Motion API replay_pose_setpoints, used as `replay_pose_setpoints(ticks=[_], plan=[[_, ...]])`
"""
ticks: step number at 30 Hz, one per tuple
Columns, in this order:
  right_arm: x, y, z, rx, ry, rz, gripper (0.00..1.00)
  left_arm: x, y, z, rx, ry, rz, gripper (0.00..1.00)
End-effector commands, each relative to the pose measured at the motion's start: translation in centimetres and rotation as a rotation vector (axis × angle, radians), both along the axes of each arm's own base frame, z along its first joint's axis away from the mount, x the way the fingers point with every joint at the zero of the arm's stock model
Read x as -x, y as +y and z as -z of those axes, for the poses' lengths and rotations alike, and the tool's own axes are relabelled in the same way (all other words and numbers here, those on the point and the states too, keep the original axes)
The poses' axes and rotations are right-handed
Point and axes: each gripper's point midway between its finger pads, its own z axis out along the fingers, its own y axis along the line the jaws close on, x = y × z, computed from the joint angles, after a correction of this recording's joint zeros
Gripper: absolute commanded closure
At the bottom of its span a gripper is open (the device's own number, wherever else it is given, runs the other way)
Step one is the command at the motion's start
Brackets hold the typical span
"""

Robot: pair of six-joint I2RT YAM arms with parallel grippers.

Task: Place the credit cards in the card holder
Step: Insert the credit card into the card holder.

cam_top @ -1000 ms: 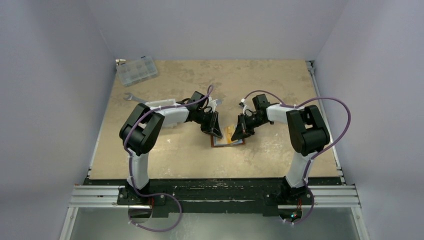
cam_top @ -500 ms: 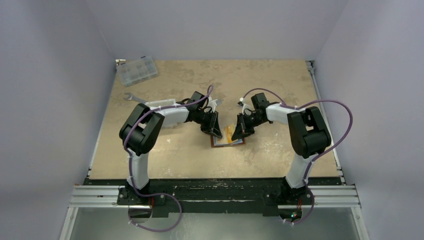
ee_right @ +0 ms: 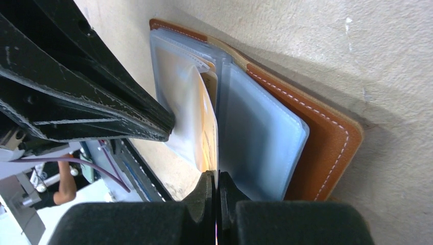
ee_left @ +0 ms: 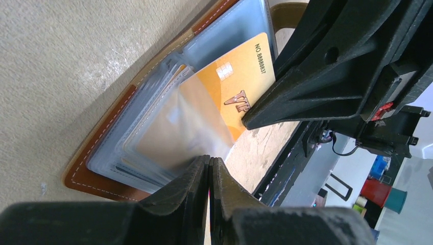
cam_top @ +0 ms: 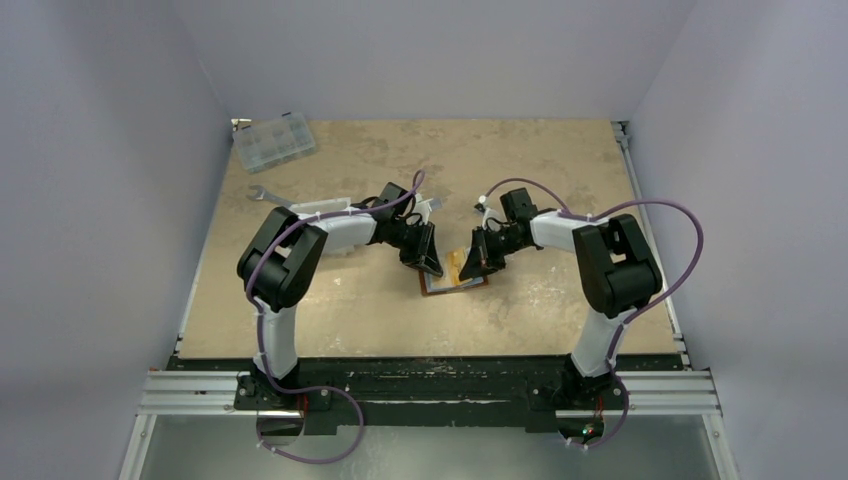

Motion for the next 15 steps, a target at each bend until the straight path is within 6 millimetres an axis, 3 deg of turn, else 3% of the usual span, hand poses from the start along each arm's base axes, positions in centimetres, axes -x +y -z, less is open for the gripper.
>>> replay_pose_setpoints(ticks=[1,8,11,15], plan=[[-1.8,0.8,1.2,0.012,-0.101,0.059,1.0,1.6,4.2,6.3,-0.261,0.03,-0.031,0.9],[-1.6,1.6,0.6,-0.067,-0.069,0.138,0.98,1.5,4.1,6.1,-0.25,0.023,-0.038,0.89],[-1.7,1.5,0.6,-0.06,-0.081,0.127,0.84,1.2,3.8,5.3,-0.236,0.009,-0.041,0.87],[-2.2,-0.5,0.7,0.086,-0.142,0.109,0.71,0.2,3.6,3.6,-0.222,-0.03,-0.041,0.82]])
